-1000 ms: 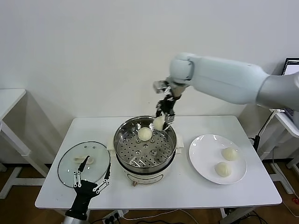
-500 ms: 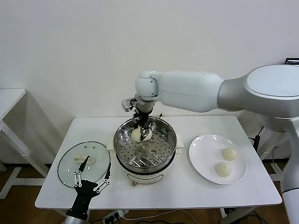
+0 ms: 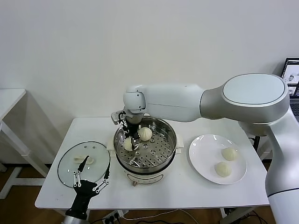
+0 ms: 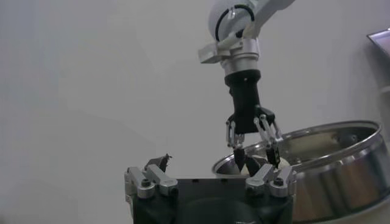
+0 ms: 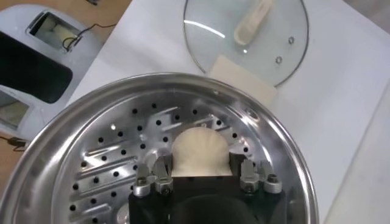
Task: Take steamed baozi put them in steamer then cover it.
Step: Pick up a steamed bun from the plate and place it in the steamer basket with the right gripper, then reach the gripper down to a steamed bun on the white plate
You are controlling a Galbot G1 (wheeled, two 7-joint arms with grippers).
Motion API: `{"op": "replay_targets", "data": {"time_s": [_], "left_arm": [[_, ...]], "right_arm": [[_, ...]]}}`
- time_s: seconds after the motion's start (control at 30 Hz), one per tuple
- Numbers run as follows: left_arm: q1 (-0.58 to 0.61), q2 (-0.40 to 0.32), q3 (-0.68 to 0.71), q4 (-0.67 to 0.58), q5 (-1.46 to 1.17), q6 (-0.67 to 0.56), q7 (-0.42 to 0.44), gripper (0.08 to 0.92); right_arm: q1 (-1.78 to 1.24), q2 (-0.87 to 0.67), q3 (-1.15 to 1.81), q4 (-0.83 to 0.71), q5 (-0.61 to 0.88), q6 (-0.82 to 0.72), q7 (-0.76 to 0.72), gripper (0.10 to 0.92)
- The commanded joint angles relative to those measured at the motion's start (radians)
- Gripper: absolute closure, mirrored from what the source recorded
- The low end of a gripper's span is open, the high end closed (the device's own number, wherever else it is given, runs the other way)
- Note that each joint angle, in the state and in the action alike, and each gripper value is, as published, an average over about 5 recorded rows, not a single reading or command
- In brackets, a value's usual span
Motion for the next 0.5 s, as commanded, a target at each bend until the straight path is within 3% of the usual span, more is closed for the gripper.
{"op": "replay_targets", "data": {"time_s": [0.03,0.17,0.37,0.5], "left_arm": [[0.001,0.0,-0.001,0.0,0.0,0.0,0.0,0.177],[0.003,0.001,-0.005,0.0,0.0,-0.001,0.0,0.177],[0.008,0.0,-0.006,-0.005,0.002,-0.003,-0.001,0.177],[0.013,-0.001,-0.004,-0.01,0.006,-0.003,-0.001,0.177]], "right_arm": [[-0.016,0.016,-0.004,-0.002,-0.003,-0.006,0.026,0.302],[-0.028,0.016,0.0,-0.005,-0.006,-0.007,0.036,0.22],[-0.012,-0.017,0.026,0.02,-0.009,-0.01,0.037,0.203],[0.045,-0.118,0.067,0.101,-0.019,-0.011,0.023,0.203]]}}
